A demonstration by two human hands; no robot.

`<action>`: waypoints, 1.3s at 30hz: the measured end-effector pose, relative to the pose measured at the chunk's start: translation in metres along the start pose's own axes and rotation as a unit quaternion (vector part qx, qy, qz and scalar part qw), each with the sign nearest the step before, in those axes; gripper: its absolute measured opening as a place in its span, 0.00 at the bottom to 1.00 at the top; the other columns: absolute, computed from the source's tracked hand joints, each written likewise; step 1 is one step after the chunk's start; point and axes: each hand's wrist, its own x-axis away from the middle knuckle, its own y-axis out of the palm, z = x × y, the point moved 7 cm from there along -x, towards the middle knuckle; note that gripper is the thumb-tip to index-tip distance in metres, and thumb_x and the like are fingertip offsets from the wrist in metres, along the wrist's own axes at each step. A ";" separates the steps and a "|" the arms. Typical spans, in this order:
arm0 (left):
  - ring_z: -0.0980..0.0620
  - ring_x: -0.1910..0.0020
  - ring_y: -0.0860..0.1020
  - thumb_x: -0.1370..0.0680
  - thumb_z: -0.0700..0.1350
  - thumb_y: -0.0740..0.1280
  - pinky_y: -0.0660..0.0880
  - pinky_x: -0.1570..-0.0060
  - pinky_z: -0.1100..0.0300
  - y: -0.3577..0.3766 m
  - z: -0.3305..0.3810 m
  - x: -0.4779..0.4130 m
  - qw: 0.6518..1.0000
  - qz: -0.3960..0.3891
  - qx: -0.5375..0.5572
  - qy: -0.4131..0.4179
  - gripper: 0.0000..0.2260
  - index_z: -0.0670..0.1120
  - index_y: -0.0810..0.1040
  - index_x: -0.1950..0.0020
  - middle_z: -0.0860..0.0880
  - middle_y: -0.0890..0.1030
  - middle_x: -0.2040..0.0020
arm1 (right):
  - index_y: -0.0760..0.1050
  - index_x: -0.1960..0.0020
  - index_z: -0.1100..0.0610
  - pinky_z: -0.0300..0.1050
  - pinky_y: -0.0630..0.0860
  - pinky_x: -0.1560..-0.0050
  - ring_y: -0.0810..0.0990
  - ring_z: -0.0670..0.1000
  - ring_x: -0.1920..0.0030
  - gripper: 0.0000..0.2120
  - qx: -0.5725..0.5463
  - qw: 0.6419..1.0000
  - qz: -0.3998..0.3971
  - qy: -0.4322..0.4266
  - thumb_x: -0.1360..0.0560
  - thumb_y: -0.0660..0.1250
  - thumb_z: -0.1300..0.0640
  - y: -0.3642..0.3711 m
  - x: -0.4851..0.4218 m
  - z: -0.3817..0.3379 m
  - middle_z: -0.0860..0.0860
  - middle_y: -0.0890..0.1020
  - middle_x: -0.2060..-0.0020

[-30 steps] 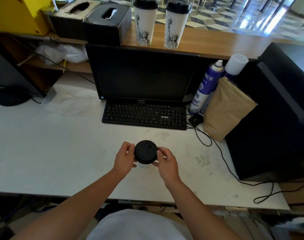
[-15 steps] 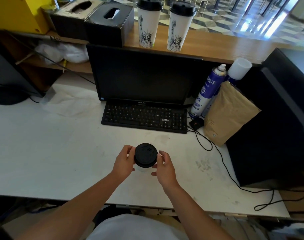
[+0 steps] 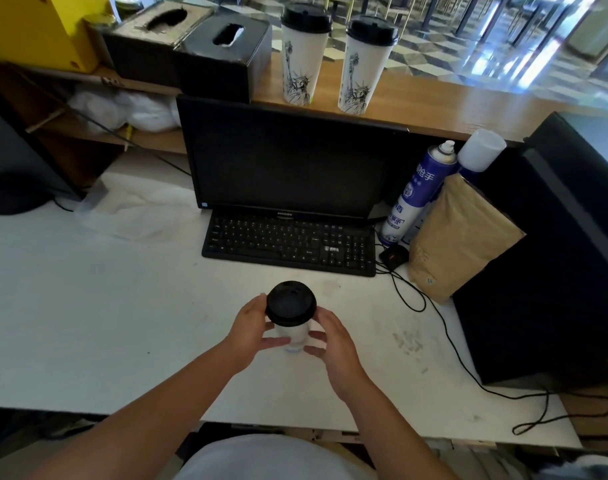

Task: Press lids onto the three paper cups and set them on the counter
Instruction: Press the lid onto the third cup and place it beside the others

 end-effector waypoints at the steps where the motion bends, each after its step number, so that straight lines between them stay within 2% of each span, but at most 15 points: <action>1: 0.38 0.41 0.78 0.15 0.51 0.55 0.83 0.56 0.44 0.001 0.004 0.002 1.000 -0.005 0.026 -0.015 0.16 0.44 0.77 0.37 0.42 0.79 0.39 | 0.75 0.33 0.46 0.47 0.80 0.45 0.79 0.49 0.39 0.14 0.019 1.000 -0.014 -0.019 0.17 0.59 0.52 0.001 0.000 -0.007 0.47 0.80 0.36; 3: 0.37 0.42 0.79 0.15 0.52 0.54 0.83 0.55 0.45 0.005 0.013 0.005 0.998 -0.020 0.053 -0.041 0.17 0.45 0.76 0.35 0.43 0.79 0.39 | 0.72 0.30 0.43 0.46 0.78 0.40 0.77 0.46 0.36 0.21 0.083 0.994 -0.045 -0.057 0.22 0.67 0.51 0.005 0.001 -0.021 0.43 0.79 0.35; 6: 0.38 0.43 0.80 0.16 0.55 0.53 0.82 0.51 0.45 0.008 0.021 0.008 0.997 -0.051 0.020 -0.056 0.19 0.48 0.76 0.36 0.43 0.80 0.40 | 0.67 0.29 0.38 0.32 0.77 0.54 0.78 0.37 0.42 0.33 0.143 0.983 -0.051 -0.105 0.30 0.76 0.48 0.015 0.003 -0.039 0.33 0.77 0.40; 11: 0.41 0.45 0.81 0.17 0.60 0.52 0.82 0.49 0.47 0.001 0.009 0.009 0.992 -0.083 -0.073 -0.062 0.19 0.52 0.76 0.38 0.45 0.81 0.42 | 0.67 0.35 0.41 0.29 0.74 0.58 0.80 0.42 0.48 0.35 0.225 0.966 0.023 -0.126 0.35 0.81 0.50 0.021 -0.002 -0.047 0.35 0.77 0.48; 14: 0.45 0.45 0.80 0.17 0.60 0.51 0.79 0.50 0.54 -0.023 0.003 -0.002 0.977 -0.054 -0.205 0.008 0.17 0.55 0.76 0.41 0.49 0.81 0.44 | 0.67 0.34 0.44 0.29 0.72 0.59 0.78 0.39 0.51 0.36 0.279 0.955 0.018 -0.099 0.36 0.82 0.50 0.025 -0.003 -0.044 0.38 0.77 0.48; 16: 0.44 0.42 0.78 0.17 0.57 0.55 0.75 0.46 0.56 -0.051 0.004 -0.014 0.933 -0.006 -0.347 0.092 0.13 0.55 0.76 0.42 0.48 0.80 0.42 | 0.68 0.38 0.43 0.29 0.72 0.60 0.78 0.39 0.51 0.34 0.314 0.946 0.014 -0.084 0.37 0.82 0.50 0.026 -0.002 -0.046 0.41 0.78 0.48; 17: 0.43 0.38 0.75 0.18 0.58 0.57 0.73 0.40 0.54 -0.066 0.002 -0.020 0.895 0.016 -0.429 0.121 0.13 0.55 0.75 0.38 0.47 0.78 0.37 | 0.69 0.41 0.42 0.29 0.72 0.60 0.79 0.40 0.52 0.31 0.329 0.941 0.013 -0.082 0.38 0.81 0.51 0.025 -0.002 -0.048 0.41 0.78 0.48; 19: 0.40 0.28 0.64 0.20 0.62 0.57 0.64 0.30 0.47 -0.096 -0.010 -0.035 0.810 0.041 -0.572 0.123 0.24 0.53 0.66 0.27 0.45 0.66 0.25 | 0.71 0.47 0.41 0.29 0.74 0.61 0.80 0.44 0.52 0.27 0.360 0.929 0.003 -0.085 0.39 0.82 0.53 0.027 -0.003 -0.053 0.41 0.79 0.50; 22: 0.34 0.22 0.45 0.24 0.71 0.52 0.52 0.27 0.37 -0.137 -0.025 -0.052 0.708 0.069 -0.699 0.075 0.37 0.56 0.48 0.20 0.45 0.43 0.18 | 0.72 0.39 0.44 0.34 0.76 0.53 0.80 0.46 0.46 0.32 0.426 0.902 -0.045 -0.055 0.40 0.82 0.50 0.036 0.000 -0.059 0.44 0.78 0.45; 24: 0.33 0.22 0.38 0.27 0.74 0.50 0.46 0.28 0.32 -0.157 -0.030 -0.059 0.680 0.081 -0.724 0.076 0.41 0.57 0.41 0.20 0.44 0.35 0.20 | 0.71 0.35 0.45 0.40 0.77 0.48 0.79 0.46 0.45 0.36 0.459 0.885 -0.066 -0.035 0.40 0.81 0.48 0.041 0.001 -0.065 0.44 0.78 0.43; 28: 0.30 0.24 0.35 0.30 0.77 0.45 0.44 0.31 0.27 -0.181 -0.036 -0.064 0.670 0.100 -0.729 0.095 0.43 0.58 0.34 0.22 0.44 0.33 0.20 | 0.70 0.32 0.46 0.38 0.75 0.49 0.78 0.47 0.44 0.38 0.510 0.856 -0.082 -0.018 0.38 0.81 0.49 0.053 0.001 -0.086 0.44 0.77 0.42; 30: 0.29 0.25 0.33 0.30 0.77 0.44 0.42 0.33 0.26 -0.179 -0.037 -0.066 0.679 0.097 -0.720 0.101 0.44 0.57 0.31 0.23 0.43 0.32 0.21 | 0.69 0.31 0.47 0.37 0.74 0.50 0.78 0.47 0.44 0.38 0.535 0.841 -0.076 -0.014 0.38 0.81 0.50 0.055 -0.001 -0.094 0.45 0.77 0.41; 33: 0.29 0.25 0.32 0.30 0.77 0.40 0.37 0.33 0.26 -0.179 -0.036 -0.069 0.680 0.107 -0.715 0.123 0.42 0.57 0.29 0.25 0.43 0.31 0.21 | 0.69 0.31 0.48 0.41 0.76 0.47 0.78 0.49 0.42 0.39 0.576 0.814 -0.074 -0.009 0.38 0.81 0.51 0.062 -0.003 -0.106 0.47 0.77 0.40; 36: 0.30 0.24 0.35 0.29 0.75 0.37 0.35 0.33 0.27 -0.185 -0.032 -0.067 0.674 0.105 -0.719 0.132 0.40 0.57 0.34 0.22 0.43 0.36 0.20 | 0.69 0.29 0.51 0.48 0.78 0.41 0.77 0.52 0.41 0.41 0.631 0.773 -0.065 -0.001 0.39 0.81 0.52 0.067 -0.007 -0.117 0.49 0.77 0.39; 39: 0.30 0.23 0.43 0.27 0.73 0.42 0.37 0.31 0.28 -0.185 -0.028 -0.063 0.680 0.115 -0.707 0.156 0.39 0.55 0.47 0.20 0.43 0.47 0.18 | 0.68 0.28 0.51 0.54 0.76 0.38 0.76 0.55 0.40 0.42 0.683 0.729 -0.049 0.016 0.38 0.81 0.53 0.070 -0.009 -0.133 0.52 0.75 0.38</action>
